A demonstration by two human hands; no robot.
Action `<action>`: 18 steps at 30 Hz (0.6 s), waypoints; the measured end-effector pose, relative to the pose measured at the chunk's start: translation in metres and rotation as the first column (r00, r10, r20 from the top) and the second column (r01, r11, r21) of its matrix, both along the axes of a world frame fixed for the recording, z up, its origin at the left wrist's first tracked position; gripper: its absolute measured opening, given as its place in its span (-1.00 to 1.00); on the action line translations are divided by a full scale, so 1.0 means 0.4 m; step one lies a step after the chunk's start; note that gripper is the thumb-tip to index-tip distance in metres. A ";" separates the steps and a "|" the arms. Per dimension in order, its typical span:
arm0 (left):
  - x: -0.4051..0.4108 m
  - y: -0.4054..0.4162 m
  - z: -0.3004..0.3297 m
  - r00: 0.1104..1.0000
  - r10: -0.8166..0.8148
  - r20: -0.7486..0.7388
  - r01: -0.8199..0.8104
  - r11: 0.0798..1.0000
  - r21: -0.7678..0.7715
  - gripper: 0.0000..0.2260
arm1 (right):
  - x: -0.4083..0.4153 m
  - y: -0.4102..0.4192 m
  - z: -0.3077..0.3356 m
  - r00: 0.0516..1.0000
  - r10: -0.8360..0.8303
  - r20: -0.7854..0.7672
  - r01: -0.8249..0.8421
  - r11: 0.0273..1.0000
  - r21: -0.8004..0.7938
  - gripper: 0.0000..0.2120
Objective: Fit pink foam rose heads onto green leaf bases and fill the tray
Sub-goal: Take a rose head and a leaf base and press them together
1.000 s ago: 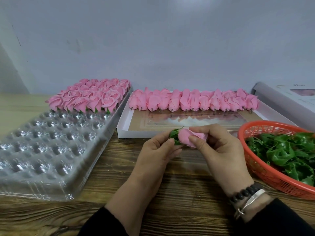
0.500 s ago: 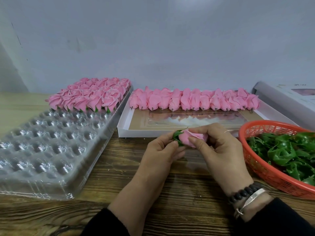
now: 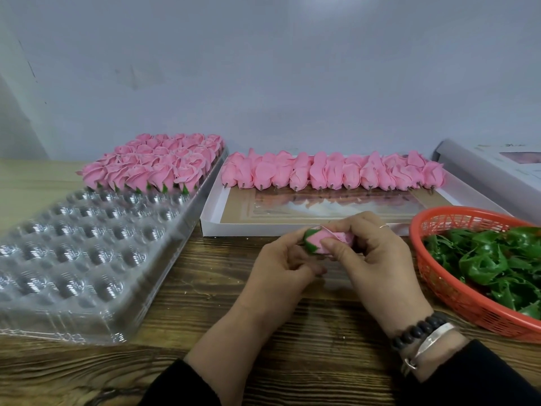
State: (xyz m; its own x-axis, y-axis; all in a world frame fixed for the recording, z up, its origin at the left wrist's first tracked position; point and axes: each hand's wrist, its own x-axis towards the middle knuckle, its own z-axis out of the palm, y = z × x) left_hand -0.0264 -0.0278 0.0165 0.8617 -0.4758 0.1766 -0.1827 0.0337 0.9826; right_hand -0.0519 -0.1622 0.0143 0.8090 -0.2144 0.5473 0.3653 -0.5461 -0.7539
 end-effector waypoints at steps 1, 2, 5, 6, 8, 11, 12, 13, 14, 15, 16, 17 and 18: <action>0.005 0.001 -0.002 0.998 0.055 0.038 -0.056 0.998 0.037 -0.63 | -0.002 0.003 0.001 1.000 0.004 0.003 -0.004 1.000 -0.007 -0.88; 0.009 0.003 -0.004 0.991 0.107 0.079 -0.113 0.991 0.077 -0.64 | -0.005 0.007 0.003 1.000 0.012 0.008 -0.012 1.000 -0.010 -0.90; 0.016 0.009 -0.010 0.968 0.164 0.188 -0.200 0.961 0.193 -0.72 | -0.013 0.019 0.011 0.998 0.056 0.017 -0.056 0.998 0.004 -0.88; 0.015 0.010 -0.010 0.966 0.164 0.201 -0.207 0.954 0.218 -0.75 | -0.014 0.022 0.013 0.997 0.073 0.014 -0.073 0.997 0.018 -0.86; 0.015 0.008 -0.013 0.951 0.179 0.252 -0.250 0.926 0.284 -0.81 | -0.017 0.027 0.017 0.993 0.114 -0.010 -0.113 0.992 0.055 -0.87; 0.009 0.004 -0.010 0.930 0.183 0.318 -0.300 0.880 0.369 -0.80 | -0.023 0.034 0.022 0.982 0.179 -0.054 -0.176 0.983 0.052 -0.97; 0.006 0.002 -0.008 0.942 0.165 0.293 -0.271 0.887 0.374 -0.78 | -0.025 0.037 0.023 0.979 0.193 -0.066 -0.192 0.981 0.028 -0.96; 0.002 0.000 -0.003 0.954 0.142 0.265 -0.238 0.896 0.376 -0.77 | -0.027 0.039 0.024 0.976 0.202 -0.077 -0.203 0.979 0.001 -0.91; -0.002 -0.001 0.002 0.960 0.126 0.248 -0.215 0.902 0.375 -0.78 | -0.028 0.042 0.025 0.974 0.208 -0.091 -0.211 0.977 -0.022 -0.85; -0.007 -0.002 0.006 0.965 0.114 0.237 -0.196 0.911 0.362 -0.79 | -0.028 0.046 0.025 0.971 0.212 -0.110 -0.217 0.975 -0.043 -0.81; -0.010 -0.002 0.008 0.970 0.103 0.219 -0.172 0.930 0.324 -0.78 | -0.027 0.049 0.025 0.970 0.205 -0.132 -0.215 0.974 -0.070 -0.78; -0.014 -0.004 0.011 0.978 0.086 0.188 -0.136 0.952 0.275 -0.76 | -0.025 0.052 0.024 0.971 0.189 -0.146 -0.205 0.973 -0.108 -0.75; -0.016 -0.005 0.013 0.986 0.064 0.156 -0.099 0.968 0.229 -0.72 | -0.024 0.053 0.023 0.973 0.173 -0.151 -0.195 0.970 -0.144 -0.73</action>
